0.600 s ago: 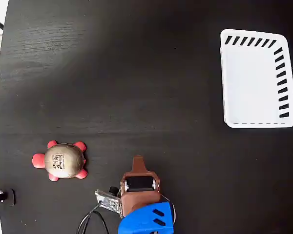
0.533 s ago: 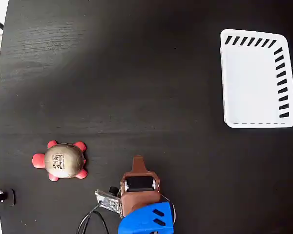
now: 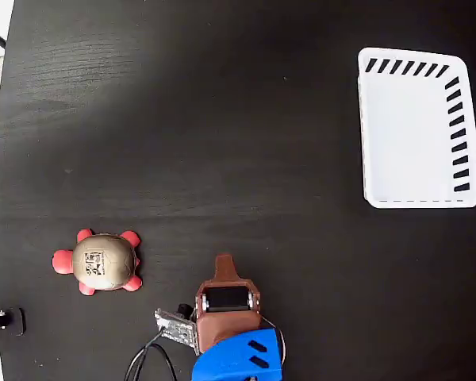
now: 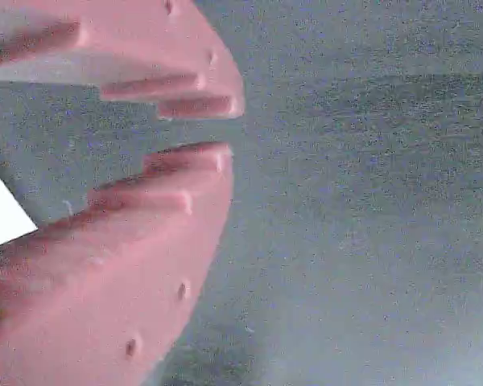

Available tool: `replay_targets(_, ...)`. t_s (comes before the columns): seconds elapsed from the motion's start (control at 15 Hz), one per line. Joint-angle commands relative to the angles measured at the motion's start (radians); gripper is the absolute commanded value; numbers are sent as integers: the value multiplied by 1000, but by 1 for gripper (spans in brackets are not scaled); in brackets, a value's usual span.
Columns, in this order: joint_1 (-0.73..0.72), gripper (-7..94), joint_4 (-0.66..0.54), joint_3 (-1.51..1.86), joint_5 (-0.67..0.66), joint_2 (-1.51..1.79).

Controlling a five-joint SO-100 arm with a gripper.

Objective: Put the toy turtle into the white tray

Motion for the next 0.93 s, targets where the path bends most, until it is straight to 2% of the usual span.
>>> replay_targets(0.0,-12,0,20,-9,6,9)
replay_targets(0.73,-48,0,18,-9,-32,9)
replay_targets(0.87,-34,0,-29,-15,43,-25)
